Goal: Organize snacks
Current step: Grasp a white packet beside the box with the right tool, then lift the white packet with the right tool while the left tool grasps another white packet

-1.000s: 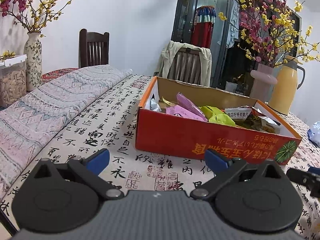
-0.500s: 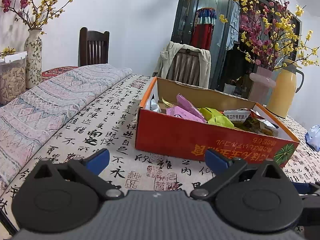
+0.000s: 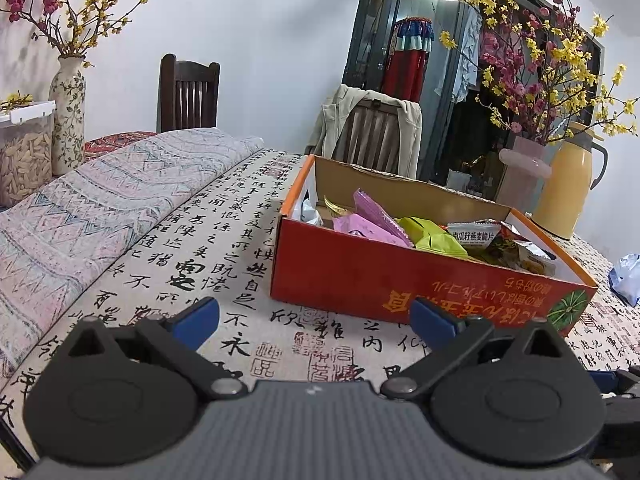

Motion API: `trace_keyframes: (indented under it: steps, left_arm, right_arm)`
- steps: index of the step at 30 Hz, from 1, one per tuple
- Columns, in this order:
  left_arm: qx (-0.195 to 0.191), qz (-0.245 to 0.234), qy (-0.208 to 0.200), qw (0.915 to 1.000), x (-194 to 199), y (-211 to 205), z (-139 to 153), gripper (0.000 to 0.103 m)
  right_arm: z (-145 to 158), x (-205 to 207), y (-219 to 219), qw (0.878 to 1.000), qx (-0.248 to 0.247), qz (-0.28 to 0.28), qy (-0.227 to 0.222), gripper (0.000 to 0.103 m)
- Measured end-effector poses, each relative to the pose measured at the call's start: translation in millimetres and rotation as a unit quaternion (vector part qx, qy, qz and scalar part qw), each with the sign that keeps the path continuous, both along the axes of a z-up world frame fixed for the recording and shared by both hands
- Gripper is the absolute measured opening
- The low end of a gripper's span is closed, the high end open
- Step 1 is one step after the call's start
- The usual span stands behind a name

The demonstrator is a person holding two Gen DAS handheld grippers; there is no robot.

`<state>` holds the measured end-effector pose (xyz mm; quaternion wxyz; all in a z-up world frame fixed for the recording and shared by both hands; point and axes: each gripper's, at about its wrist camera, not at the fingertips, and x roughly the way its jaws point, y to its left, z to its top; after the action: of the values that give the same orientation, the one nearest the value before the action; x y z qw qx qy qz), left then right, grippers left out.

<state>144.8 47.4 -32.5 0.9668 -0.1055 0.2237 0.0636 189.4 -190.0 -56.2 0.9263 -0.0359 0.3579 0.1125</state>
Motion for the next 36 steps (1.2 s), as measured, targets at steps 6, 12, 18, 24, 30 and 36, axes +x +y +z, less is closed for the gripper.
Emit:
trace_keyframes:
  steps: [6, 12, 18, 24, 30, 36]
  left_arm:
    - [0.0, 0.002, 0.002, 1.0, 0.3, 0.1, -0.4, 0.103]
    - [0.0, 0.002, 0.002, 1.0, 0.4, 0.2, -0.4, 0.103]
    - [0.0, 0.002, 0.002, 1.0, 0.6, 0.1, -0.4, 0.103]
    - [0.001, 0.003, 0.004, 1.0, 1.4, 0.5, -0.7, 0.103]
    - [0.002, 0.007, 0.008, 0.9999, 3.0, 0.9, -2.6, 0.103]
    - [0.005, 0.008, 0.011, 0.9999, 4.2, -0.2, -2.0, 0.103]
  right_arm:
    - [6.0, -15.0, 0.5, 0.999, 0.007, 0.03, -0.023, 0.044]
    - [11.2, -26.6, -18.5, 0.998, 0.013, 0.021, -0.064, 0.042]
    - [18.4, -22.7, -61.5, 0.995, 0.02, -0.035, -0.094, 0.042]
    - [25.0, -10.4, -96.5, 0.99, 0.029, -0.084, -0.112, 0.042]
    - [17.8, 6.0, -106.3, 0.989, 0.042, -0.096, -0.107, 0.042]
    - [4.5, 9.8, -109.3, 0.99, 0.058, -0.096, -0.087, 0.042]
